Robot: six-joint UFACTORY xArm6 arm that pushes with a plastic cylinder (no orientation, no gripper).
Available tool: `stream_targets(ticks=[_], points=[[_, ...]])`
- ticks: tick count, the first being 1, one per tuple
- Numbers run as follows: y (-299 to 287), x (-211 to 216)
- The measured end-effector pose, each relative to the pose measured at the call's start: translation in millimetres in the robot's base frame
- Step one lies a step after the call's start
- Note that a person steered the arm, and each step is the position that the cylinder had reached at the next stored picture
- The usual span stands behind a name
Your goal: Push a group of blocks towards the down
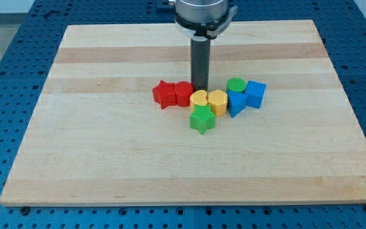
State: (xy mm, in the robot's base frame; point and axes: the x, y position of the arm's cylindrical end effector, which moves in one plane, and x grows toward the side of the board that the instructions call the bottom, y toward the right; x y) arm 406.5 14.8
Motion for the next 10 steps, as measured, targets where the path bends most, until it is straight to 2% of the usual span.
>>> stream_targets(ticks=[2, 4, 6, 10], points=[[-8.5, 16.6], [-42.8, 16.3], [-43.4, 23.0], [-97.9, -6.1]])
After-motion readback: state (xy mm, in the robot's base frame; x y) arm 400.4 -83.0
